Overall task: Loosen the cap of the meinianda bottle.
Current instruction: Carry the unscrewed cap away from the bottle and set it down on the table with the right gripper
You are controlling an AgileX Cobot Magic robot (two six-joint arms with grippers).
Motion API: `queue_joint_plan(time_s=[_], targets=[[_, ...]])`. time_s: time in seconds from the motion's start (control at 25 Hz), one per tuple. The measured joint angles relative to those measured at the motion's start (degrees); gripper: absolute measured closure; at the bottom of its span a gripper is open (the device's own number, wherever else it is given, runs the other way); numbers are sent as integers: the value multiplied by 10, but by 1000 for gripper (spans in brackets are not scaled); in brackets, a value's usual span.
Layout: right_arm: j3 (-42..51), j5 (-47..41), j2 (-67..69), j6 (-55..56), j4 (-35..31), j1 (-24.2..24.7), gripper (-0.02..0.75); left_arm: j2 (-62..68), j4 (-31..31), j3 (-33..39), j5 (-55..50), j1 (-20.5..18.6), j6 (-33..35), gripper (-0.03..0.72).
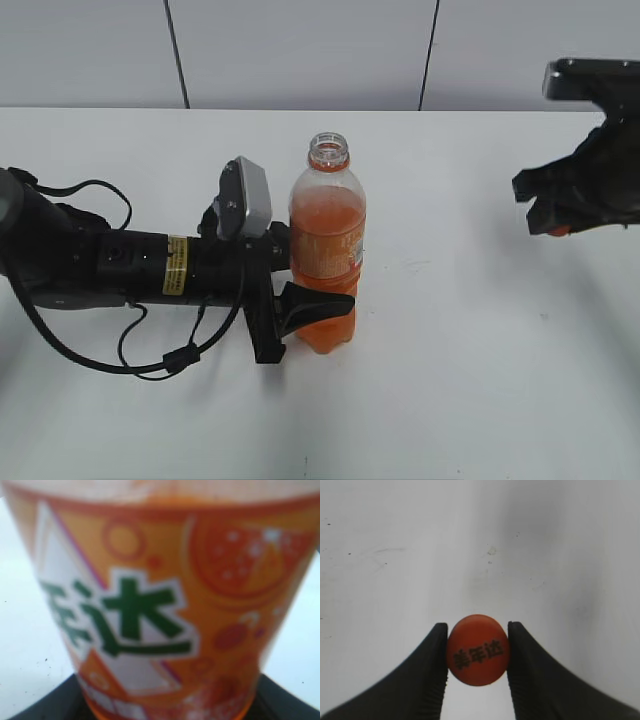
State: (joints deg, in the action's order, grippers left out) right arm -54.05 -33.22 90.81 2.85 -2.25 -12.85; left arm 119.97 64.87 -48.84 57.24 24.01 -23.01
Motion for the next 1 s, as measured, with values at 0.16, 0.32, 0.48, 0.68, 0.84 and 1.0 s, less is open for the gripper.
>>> queue_joint_plan(time_s=[0.16,0.32,0.48,0.68,0.84,1.0], targets=[[18,81,62,0,3,0,468,0,-1,0,0,0,0,295],[18,174,128,0,0,1,467,0,-4,0,1,0,-1,295],[18,221,174,0,0,1,467,0,-6,0,1,0,-1,295],[19,237,197,0,0,1,467,0,-9,0,1,0,-1,295],[19,241,198,0,-1,1,453,0,-12,0,1,0,-1,295],[19,239,200,0,-5,1,311,0,-13,0,0,0,-1,295]])
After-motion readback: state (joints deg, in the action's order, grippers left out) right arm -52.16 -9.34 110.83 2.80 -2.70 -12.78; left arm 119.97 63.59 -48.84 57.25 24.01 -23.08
